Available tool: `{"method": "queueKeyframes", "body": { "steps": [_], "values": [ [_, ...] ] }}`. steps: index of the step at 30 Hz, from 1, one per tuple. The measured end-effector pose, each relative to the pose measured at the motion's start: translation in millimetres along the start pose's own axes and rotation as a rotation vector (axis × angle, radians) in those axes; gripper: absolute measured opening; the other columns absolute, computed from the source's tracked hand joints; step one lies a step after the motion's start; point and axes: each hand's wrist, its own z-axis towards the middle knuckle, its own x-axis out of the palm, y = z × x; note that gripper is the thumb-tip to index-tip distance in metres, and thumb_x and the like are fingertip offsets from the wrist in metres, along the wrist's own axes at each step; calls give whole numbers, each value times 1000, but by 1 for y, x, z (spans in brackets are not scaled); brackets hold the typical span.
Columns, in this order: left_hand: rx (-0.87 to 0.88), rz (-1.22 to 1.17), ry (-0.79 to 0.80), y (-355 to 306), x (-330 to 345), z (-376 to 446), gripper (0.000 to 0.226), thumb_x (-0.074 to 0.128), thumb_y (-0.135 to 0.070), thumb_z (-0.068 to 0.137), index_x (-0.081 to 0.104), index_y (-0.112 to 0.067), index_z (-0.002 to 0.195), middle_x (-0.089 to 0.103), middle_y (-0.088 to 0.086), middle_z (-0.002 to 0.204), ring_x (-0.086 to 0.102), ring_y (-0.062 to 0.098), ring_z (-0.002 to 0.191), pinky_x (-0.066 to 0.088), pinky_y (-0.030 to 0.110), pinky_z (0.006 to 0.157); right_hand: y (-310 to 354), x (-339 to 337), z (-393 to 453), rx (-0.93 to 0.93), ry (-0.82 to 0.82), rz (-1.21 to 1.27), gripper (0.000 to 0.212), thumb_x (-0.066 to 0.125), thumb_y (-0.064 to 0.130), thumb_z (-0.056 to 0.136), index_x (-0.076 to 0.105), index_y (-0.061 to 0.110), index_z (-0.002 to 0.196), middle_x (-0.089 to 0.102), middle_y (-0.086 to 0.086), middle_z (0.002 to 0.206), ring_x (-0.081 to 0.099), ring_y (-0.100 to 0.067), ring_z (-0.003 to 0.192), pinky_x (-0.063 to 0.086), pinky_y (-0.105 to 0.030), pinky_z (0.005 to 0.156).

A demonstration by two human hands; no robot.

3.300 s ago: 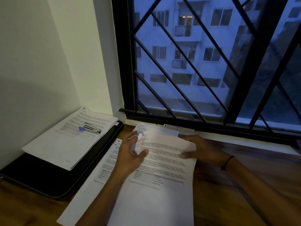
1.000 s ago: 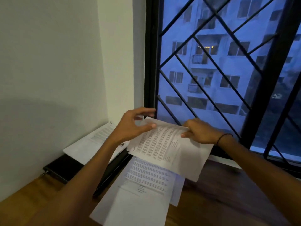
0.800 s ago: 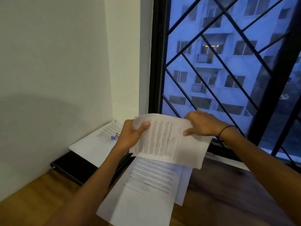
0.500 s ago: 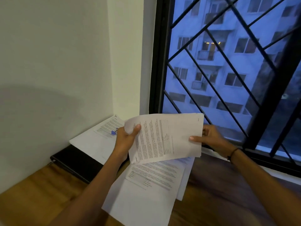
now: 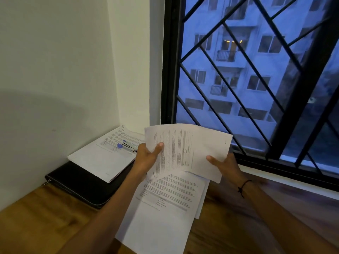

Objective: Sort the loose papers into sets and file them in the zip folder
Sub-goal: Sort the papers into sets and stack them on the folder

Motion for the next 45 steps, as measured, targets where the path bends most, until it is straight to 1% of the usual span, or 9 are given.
{"method": "queueKeyframes", "body": {
  "steps": [4,9,14,21,24,28,34,41,45],
  "values": [
    [48,16,19,-13,1,0,22,71,-41,93,70,-31,113,79,-7,103,76,10,93,63,31,77,9,-3,4,-38,-67,19,31,77,11,88,58,17,112,64,9,99,62,-4,90,50,-26,70],
    [6,76,69,-4,-1,3,23,68,-36,96,67,-28,118,76,-14,101,74,5,94,58,21,73,-1,0,5,40,-7,-44,33,79,14,86,60,13,113,66,-5,107,65,-23,98,56,-43,84],
    [45,70,67,-26,-10,9,9,66,-36,97,66,-35,106,75,-20,89,73,-4,81,55,13,64,18,-16,14,-6,-6,-34,30,79,13,86,59,15,109,63,8,96,60,-7,87,51,-28,70],
    [52,37,18,-22,-16,8,20,60,-31,102,71,-21,115,79,-7,102,76,11,91,58,20,71,5,-24,0,82,147,79,36,83,17,80,64,19,110,72,-7,111,70,-24,101,60,-30,73],
    [7,86,-21,-7,-18,4,27,54,-32,105,70,-17,119,78,-4,106,75,13,96,59,31,87,-5,-23,-9,143,230,139,64,93,29,68,65,7,120,75,-12,111,72,-28,102,62,-33,75],
    [-2,217,43,11,-21,-5,27,45,-27,109,61,-21,131,67,-18,114,60,-7,101,46,33,106,-15,-27,-20,234,417,186,47,80,7,85,61,3,128,72,-18,120,69,-35,113,58,-52,93],
    [-85,234,77,28,-22,-17,28,35,-32,112,54,-27,132,59,-22,109,53,-10,95,40,14,81,-20,-32,-34,321,493,181,38,65,2,93,59,4,131,72,-19,120,70,-35,111,60,-49,89],
    [-80,291,30,44,-28,-9,23,38,-28,111,60,-21,115,66,-15,101,60,-3,92,44,18,74,-25,-33,-30,375,477,185,43,70,11,90,59,4,131,72,-20,119,70,-37,109,60,-46,84],
    [-79,343,16,52,-32,-7,30,39,-25,111,65,-10,114,70,-3,103,65,6,95,47,20,75,-30,-32,-2,318,287,163,76,96,33,60,64,0,121,71,-24,116,71,-41,102,62,-44,75]
  ]
}}
